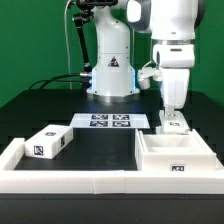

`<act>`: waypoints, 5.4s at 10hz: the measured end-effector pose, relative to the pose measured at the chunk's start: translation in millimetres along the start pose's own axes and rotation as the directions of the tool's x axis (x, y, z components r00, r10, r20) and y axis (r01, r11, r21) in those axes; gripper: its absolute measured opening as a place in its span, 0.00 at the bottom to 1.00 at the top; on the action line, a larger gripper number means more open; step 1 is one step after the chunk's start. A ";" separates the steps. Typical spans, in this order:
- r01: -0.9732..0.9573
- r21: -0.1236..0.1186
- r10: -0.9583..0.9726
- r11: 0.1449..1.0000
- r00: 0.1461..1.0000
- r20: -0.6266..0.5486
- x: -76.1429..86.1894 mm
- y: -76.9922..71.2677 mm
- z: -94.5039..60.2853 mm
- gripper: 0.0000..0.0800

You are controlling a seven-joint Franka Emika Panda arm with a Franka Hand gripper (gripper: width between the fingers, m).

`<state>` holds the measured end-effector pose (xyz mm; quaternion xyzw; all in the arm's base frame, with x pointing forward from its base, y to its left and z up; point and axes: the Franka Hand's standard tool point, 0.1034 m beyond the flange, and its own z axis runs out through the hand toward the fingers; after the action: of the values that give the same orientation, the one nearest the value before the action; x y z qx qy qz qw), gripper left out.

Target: Assemble cabinet

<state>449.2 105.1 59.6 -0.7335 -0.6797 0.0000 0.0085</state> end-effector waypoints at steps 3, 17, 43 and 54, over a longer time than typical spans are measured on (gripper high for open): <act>-0.001 0.001 0.001 1.000 1.000 0.000 -0.1 -0.3 0.5 0.09; -0.021 -0.017 0.021 1.000 1.000 -0.016 3.7 39.6 0.2 0.09; -0.008 -0.082 0.006 0.997 1.000 -0.024 -2.9 106.5 -23.7 0.58; -0.015 -0.079 0.010 0.997 0.998 -0.069 13.8 -23.8 7.8 1.00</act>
Offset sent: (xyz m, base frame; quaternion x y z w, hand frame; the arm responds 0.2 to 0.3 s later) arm 0.0127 0.0005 0.0096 -0.0101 -0.0073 -0.0032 0.9999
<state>426.3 120.7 52.2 -0.7370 -0.6739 -0.0521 0.0025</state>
